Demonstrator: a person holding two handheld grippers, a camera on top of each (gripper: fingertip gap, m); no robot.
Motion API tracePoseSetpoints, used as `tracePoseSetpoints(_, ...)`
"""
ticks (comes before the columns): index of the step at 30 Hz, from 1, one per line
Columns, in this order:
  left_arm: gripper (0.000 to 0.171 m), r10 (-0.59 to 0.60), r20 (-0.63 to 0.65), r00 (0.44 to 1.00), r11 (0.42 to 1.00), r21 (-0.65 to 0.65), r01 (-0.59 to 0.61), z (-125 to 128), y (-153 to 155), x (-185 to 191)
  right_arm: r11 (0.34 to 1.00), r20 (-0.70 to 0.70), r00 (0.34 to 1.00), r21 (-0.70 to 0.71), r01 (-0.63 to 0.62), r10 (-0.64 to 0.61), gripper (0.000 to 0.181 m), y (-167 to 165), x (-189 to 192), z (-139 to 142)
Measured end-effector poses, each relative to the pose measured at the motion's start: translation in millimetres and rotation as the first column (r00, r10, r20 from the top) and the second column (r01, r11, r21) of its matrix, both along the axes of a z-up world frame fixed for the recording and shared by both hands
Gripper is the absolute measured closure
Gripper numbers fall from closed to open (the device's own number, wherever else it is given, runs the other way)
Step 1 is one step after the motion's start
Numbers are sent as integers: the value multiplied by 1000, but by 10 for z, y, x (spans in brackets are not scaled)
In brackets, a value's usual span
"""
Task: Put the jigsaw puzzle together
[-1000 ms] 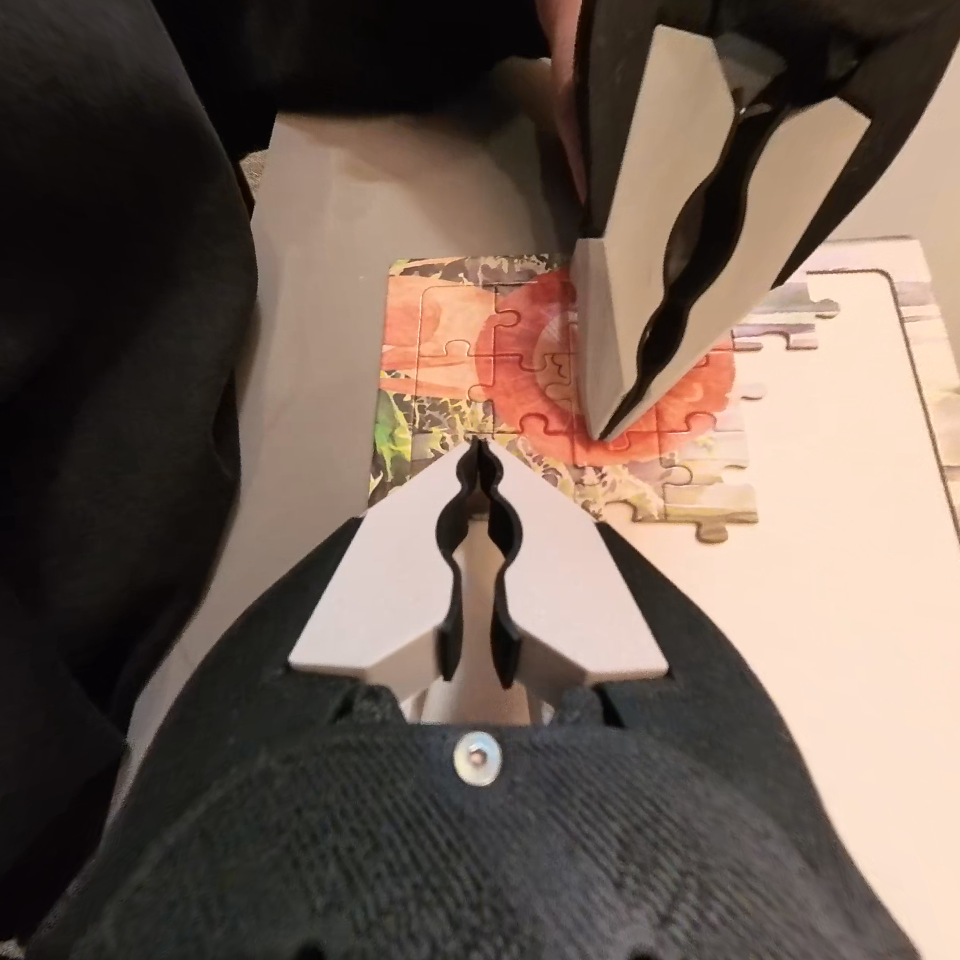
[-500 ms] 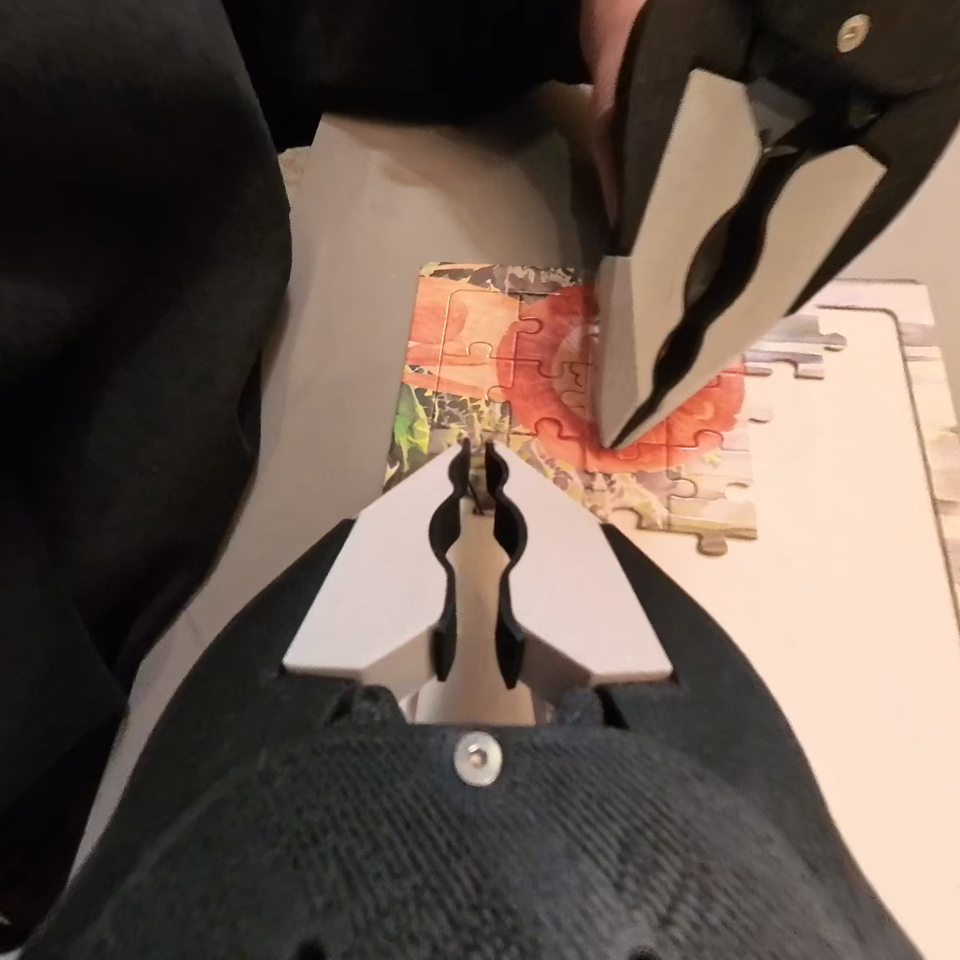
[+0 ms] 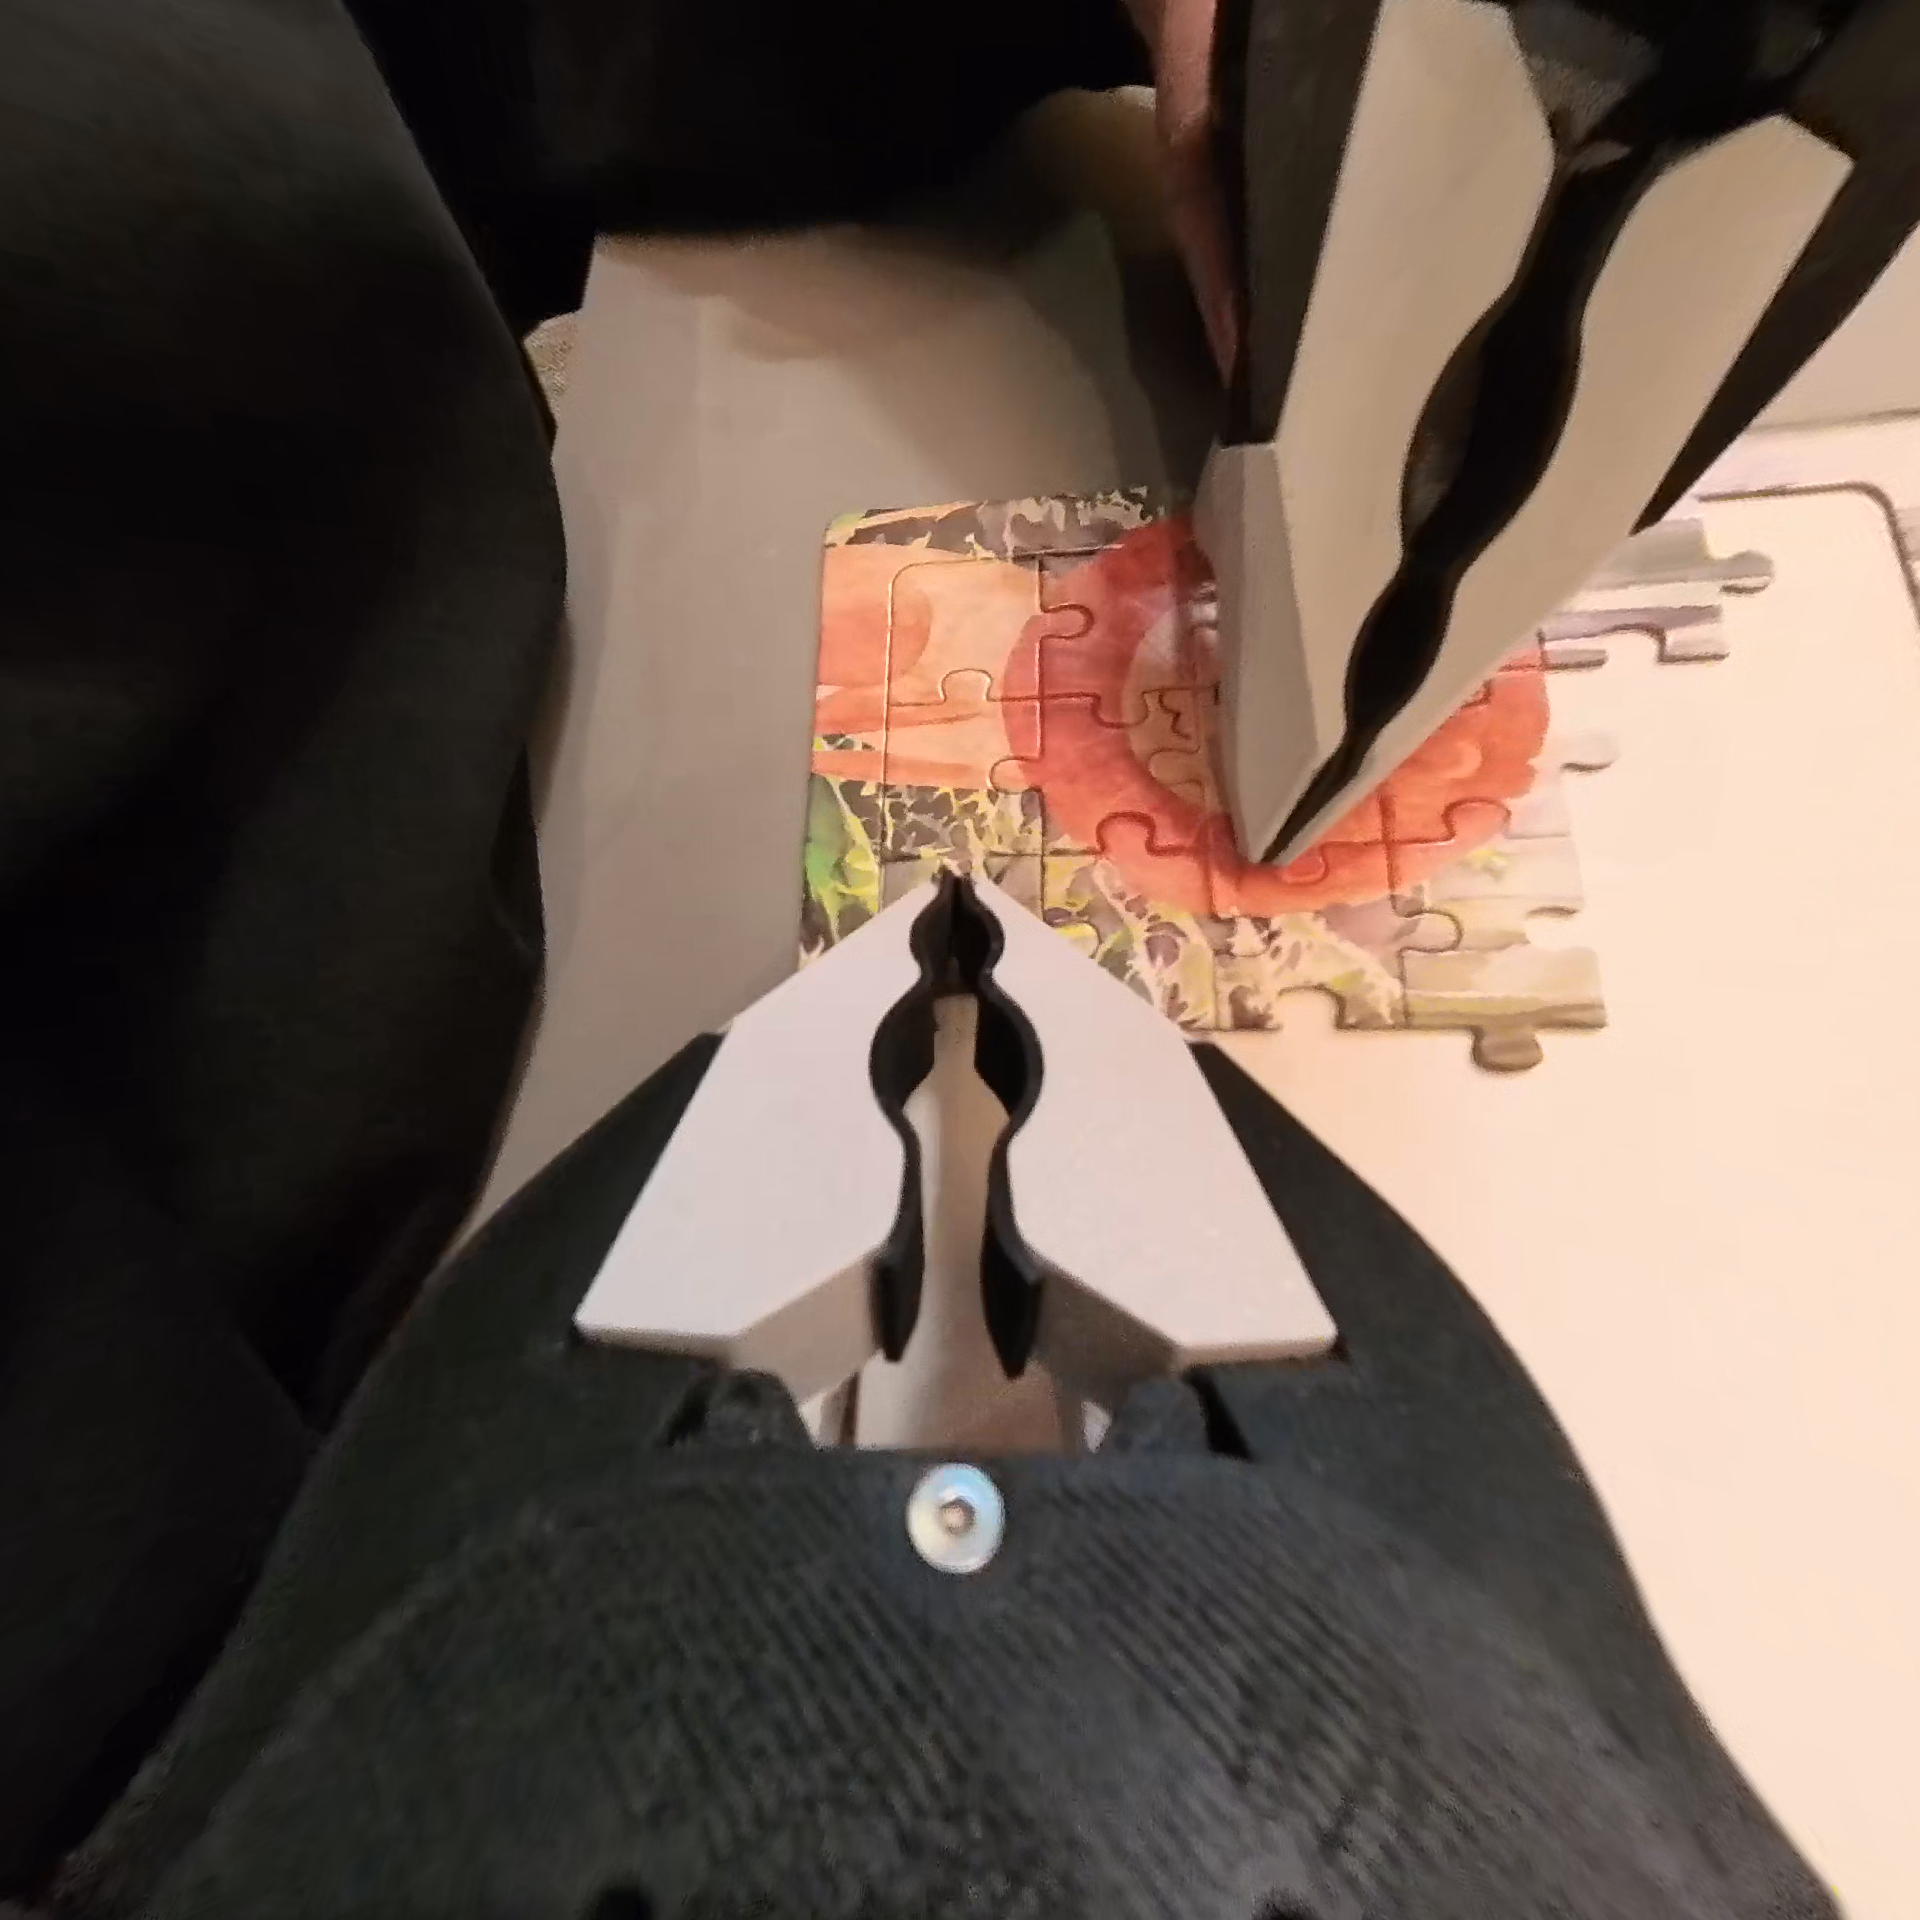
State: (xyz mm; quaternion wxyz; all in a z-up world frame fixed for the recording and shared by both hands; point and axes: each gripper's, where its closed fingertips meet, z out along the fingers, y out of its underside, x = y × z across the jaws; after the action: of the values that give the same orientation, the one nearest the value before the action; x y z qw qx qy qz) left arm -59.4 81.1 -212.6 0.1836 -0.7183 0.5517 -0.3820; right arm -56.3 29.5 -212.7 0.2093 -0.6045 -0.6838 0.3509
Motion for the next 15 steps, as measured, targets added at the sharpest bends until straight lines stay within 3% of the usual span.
tracePoseSetpoints(4,171,0,0,1000,1000,-2,0,0,0,1,999,-5,999,-4,-33,33,179,-17,14,19)
tracePoseSetpoints(6,171,0,0,1000,1000,1,0,-1,-1,1,1000,-46,999,6,-5,5,147,112,13,86)
tracePoseSetpoints(8,171,0,-1,1000,1000,6,0,-2,0,1,997,-167,984,11,72,-69,149,346,9,282)
tracePoseSetpoints(15,171,1,69,998,1000,13,-2,109,10,-1,921,-498,784,-91,378,-371,150,1195,351,905)
